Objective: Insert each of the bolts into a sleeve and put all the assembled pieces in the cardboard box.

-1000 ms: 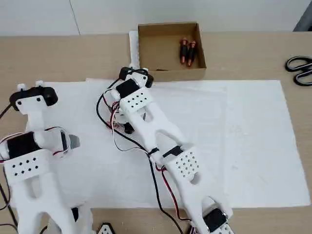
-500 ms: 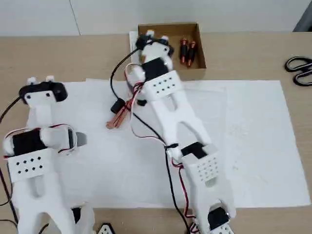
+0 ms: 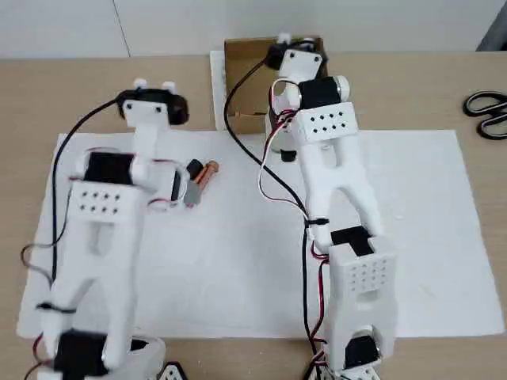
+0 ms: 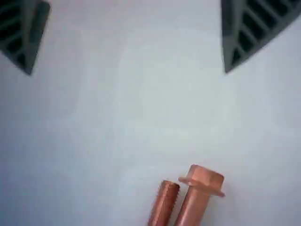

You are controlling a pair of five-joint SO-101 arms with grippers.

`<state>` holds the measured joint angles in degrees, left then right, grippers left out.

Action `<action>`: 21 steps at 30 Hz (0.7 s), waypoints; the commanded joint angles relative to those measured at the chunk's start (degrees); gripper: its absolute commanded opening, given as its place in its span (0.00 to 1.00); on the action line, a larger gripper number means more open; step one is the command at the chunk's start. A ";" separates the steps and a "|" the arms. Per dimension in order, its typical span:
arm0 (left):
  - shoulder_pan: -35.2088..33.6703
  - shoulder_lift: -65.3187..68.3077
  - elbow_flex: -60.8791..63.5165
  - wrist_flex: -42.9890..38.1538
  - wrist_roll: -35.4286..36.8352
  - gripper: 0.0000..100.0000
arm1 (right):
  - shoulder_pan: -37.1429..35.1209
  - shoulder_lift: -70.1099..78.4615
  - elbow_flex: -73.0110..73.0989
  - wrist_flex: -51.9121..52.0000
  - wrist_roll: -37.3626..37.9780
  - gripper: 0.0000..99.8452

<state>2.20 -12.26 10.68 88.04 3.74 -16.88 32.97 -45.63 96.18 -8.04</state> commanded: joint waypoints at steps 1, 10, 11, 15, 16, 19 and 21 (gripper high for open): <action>1.05 4.48 -6.81 -1.58 0.26 0.25 | 1.45 -4.26 1.05 0.48 3.43 0.01; 6.77 15.03 -14.55 -1.76 -6.24 0.25 | 3.65 -4.09 2.37 0.40 3.60 0.01; 7.65 16.35 -14.55 -1.85 -6.42 0.25 | 3.74 -4.18 3.16 0.22 3.52 0.01; 11.25 20.66 -14.64 -4.57 -6.77 0.25 | 4.44 -3.82 4.40 -0.04 3.52 0.01; 11.60 21.54 -14.64 -5.80 -6.86 0.25 | 4.79 -3.82 4.48 -0.22 3.52 0.01; 11.96 24.00 -14.64 -8.26 -8.62 0.25 | 5.32 -3.82 4.48 -0.40 3.43 0.01; 11.52 25.58 -14.64 -9.41 -9.14 0.25 | 5.67 -3.82 4.48 -0.75 3.43 0.01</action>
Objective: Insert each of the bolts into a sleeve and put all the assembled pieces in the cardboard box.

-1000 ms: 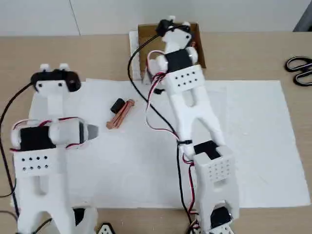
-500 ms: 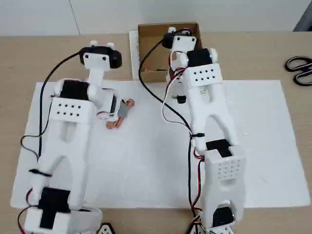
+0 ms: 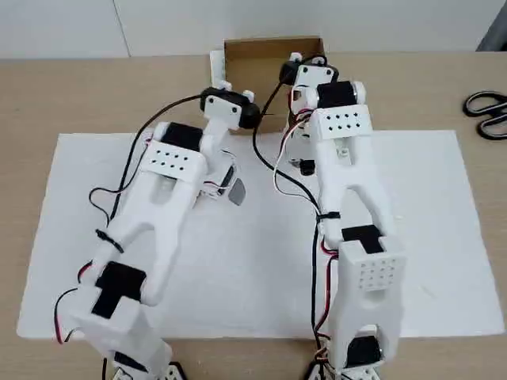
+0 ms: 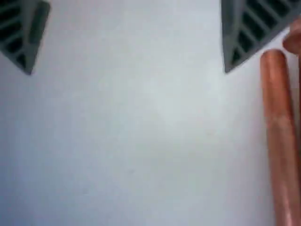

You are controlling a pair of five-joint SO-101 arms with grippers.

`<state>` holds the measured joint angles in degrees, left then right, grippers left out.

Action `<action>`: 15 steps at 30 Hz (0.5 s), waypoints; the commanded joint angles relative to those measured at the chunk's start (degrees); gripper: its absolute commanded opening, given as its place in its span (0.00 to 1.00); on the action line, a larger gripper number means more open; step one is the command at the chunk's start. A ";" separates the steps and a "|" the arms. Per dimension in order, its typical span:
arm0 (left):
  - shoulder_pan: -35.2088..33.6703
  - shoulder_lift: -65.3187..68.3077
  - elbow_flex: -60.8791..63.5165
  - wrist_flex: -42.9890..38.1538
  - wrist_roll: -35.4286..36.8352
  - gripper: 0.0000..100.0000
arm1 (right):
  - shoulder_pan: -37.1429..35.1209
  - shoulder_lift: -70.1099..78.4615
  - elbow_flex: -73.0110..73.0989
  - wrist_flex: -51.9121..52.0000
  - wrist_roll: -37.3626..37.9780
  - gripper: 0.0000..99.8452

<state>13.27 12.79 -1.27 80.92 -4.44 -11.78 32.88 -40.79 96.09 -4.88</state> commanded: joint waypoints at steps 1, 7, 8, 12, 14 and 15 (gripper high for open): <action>0.26 1.14 -2.68 -2.81 -0.97 0.25 | 0.66 -3.74 -0.35 -0.66 0.26 0.01; -2.11 2.64 -2.68 -5.89 -0.97 0.25 | 0.75 -3.74 -0.35 -0.75 0.26 0.01; -2.73 2.64 -2.68 -6.24 -0.97 0.25 | 0.75 -3.74 -0.35 -0.75 0.26 0.01; -3.87 2.73 -2.51 -7.03 -0.97 0.25 | 0.66 -3.74 -0.35 -0.75 0.26 0.01; -3.78 3.69 -2.51 -7.03 -0.97 0.25 | 0.66 -3.74 -0.35 -1.01 0.26 0.01; -3.78 4.48 -2.59 -7.03 -0.97 0.25 | 0.66 -3.74 -0.35 -1.01 0.26 0.01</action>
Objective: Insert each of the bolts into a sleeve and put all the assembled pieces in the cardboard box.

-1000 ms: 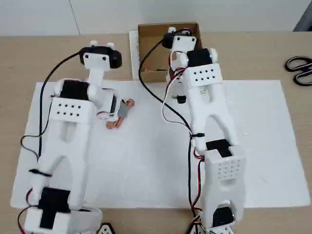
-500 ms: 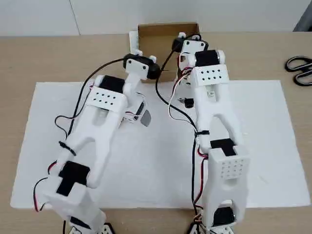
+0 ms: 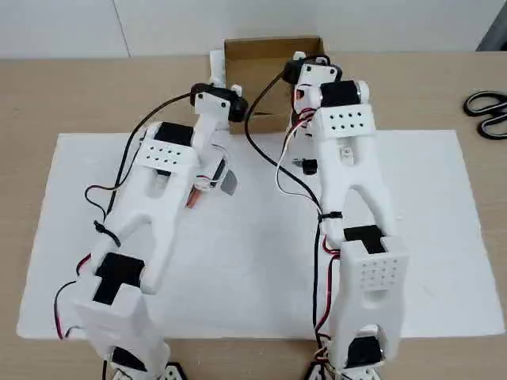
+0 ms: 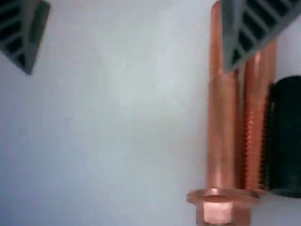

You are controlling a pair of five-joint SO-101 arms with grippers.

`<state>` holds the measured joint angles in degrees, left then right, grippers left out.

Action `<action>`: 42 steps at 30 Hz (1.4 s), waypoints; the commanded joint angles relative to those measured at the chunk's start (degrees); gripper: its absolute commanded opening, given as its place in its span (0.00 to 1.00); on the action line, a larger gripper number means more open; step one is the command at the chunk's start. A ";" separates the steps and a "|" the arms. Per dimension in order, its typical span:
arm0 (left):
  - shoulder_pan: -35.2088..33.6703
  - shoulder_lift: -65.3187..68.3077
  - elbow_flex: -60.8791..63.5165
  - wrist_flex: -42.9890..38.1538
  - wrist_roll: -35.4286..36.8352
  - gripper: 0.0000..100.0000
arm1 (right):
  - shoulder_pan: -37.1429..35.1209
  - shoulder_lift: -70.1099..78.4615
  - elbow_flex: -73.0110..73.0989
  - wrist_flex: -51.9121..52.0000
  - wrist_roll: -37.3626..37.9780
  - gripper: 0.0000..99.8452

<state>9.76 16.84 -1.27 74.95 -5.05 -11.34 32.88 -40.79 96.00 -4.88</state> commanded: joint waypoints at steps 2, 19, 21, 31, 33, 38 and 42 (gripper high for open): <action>-0.35 2.29 -2.59 -2.02 -0.35 0.25 | 0.22 -3.74 -0.35 -0.92 0.26 0.01; -1.32 5.63 -2.86 -4.31 -0.35 0.25 | 0.22 -3.74 -0.35 -0.84 0.26 0.01; -1.32 5.63 -3.38 -3.87 -0.35 0.25 | 0.22 -3.74 -0.35 -0.92 0.26 0.01; -1.23 6.15 -8.92 0.18 -0.18 0.25 | 0.22 -3.65 -0.35 -0.92 0.26 0.01; -1.32 6.24 -8.75 0.09 -0.18 0.25 | 0.31 -3.65 -0.35 -0.92 0.26 0.01; -1.32 6.33 -8.22 -0.26 -0.26 0.25 | 0.31 -3.65 -0.35 -0.92 0.26 0.01; -1.41 6.33 -8.22 -0.53 -0.26 0.25 | 0.31 -3.65 -0.35 -0.92 0.26 0.01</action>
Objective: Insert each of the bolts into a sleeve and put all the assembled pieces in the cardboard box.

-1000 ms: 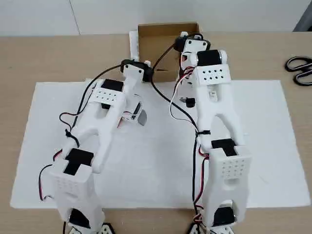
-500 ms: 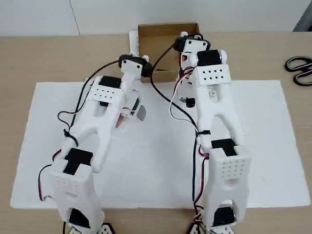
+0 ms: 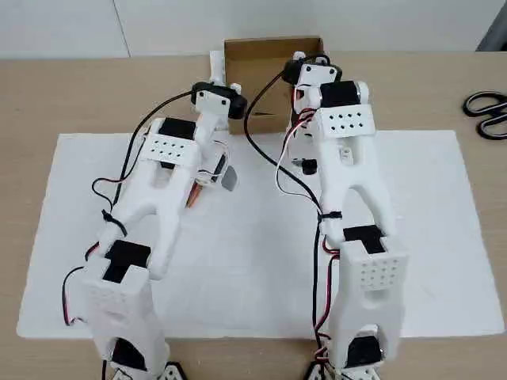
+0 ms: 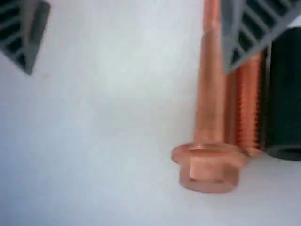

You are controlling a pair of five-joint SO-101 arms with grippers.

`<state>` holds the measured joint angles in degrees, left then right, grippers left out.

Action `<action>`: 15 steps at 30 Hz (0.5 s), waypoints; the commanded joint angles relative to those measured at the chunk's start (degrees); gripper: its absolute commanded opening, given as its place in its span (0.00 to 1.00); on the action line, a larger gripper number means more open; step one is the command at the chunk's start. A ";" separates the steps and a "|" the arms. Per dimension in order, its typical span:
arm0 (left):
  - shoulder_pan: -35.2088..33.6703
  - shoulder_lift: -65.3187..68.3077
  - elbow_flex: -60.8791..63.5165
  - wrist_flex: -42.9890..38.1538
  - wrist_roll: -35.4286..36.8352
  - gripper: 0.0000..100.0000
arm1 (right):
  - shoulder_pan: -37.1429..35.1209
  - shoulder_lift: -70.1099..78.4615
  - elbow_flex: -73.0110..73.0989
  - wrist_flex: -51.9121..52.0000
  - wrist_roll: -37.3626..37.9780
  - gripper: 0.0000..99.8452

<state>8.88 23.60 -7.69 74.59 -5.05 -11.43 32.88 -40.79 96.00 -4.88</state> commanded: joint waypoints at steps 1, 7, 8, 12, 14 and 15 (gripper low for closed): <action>-0.53 -0.44 -1.80 -0.35 -0.26 0.25 | 0.40 -3.65 -0.35 -0.92 0.26 0.01; -0.53 -0.44 -1.80 -0.62 -0.26 0.25 | 0.40 -3.65 -0.35 -0.84 0.35 0.01; -0.53 -0.44 -1.80 -0.62 -0.26 0.25 | 0.40 -3.65 -0.35 -0.84 0.35 0.01; -1.49 -0.35 -1.80 -0.70 -0.26 0.25 | 0.40 -3.65 -0.35 -0.84 0.35 0.01; -2.20 0.35 -1.80 -0.70 -0.26 0.25 | 0.40 -3.65 -0.35 -0.84 0.35 0.01; -2.46 1.23 -1.89 -0.70 -0.26 0.25 | 0.40 -3.65 -0.35 -0.84 0.35 0.01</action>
<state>7.38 24.31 -7.69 74.59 -5.05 -11.43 32.88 -40.79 96.00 -4.88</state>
